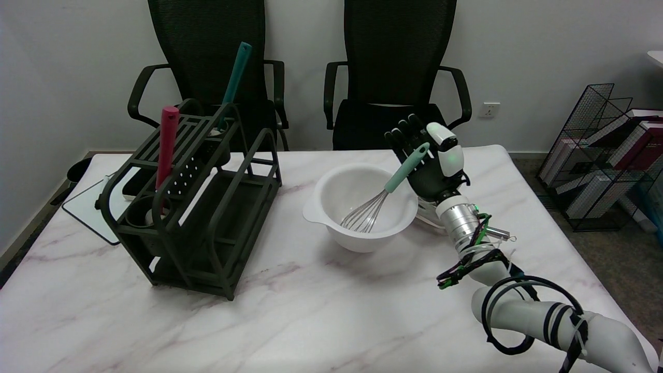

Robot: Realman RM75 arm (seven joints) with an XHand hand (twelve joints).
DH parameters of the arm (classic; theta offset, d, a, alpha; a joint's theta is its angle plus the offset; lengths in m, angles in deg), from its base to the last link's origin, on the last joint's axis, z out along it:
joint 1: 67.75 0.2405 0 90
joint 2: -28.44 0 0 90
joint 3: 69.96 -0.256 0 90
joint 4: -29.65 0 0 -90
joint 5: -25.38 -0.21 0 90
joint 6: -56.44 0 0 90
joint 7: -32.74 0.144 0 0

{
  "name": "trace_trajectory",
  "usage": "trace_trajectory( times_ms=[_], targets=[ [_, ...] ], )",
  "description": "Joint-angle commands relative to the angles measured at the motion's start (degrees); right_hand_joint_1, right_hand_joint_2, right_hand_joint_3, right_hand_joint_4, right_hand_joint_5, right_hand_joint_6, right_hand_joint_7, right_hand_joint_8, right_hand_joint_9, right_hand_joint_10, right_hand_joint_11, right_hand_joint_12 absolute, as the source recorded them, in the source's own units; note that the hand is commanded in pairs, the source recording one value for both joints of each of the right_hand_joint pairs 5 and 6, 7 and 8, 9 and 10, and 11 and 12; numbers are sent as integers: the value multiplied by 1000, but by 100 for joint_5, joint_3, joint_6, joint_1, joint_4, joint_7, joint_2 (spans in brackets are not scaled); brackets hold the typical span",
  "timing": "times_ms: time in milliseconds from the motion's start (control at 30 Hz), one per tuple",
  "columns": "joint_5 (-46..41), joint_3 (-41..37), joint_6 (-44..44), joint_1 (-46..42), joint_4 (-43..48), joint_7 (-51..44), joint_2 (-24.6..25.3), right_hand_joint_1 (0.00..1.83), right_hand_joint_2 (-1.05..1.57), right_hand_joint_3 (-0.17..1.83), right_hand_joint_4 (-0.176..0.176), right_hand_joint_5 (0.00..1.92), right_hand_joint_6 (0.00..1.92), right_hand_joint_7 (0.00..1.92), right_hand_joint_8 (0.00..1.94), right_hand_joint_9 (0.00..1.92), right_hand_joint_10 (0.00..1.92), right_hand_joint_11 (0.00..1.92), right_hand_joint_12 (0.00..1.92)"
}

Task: Pick up the whisk.

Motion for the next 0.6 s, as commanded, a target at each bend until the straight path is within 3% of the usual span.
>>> trace_trajectory(
  times_ms=[33, 133, 367, 600],
  targets=[
    [136, -23, 70, -54, -153, -17, -25, 906, 676, 945, 0, 680, 680, 675, 675, 790, 790, 880, 880],
    [136, -23, 70, -59, -153, -17, -25, 906, 685, 951, 0, 689, 689, 682, 682, 801, 801, 1035, 1035],
    [165, -23, 70, -62, -161, -17, -25, 906, 715, 952, 0, 709, 709, 692, 692, 842, 842, 1198, 1198],
    [580, -87, 70, -63, -147, -33, -41, 905, 722, 970, 0, 718, 718, 699, 699, 876, 876, 1245, 1245]
  ],
)
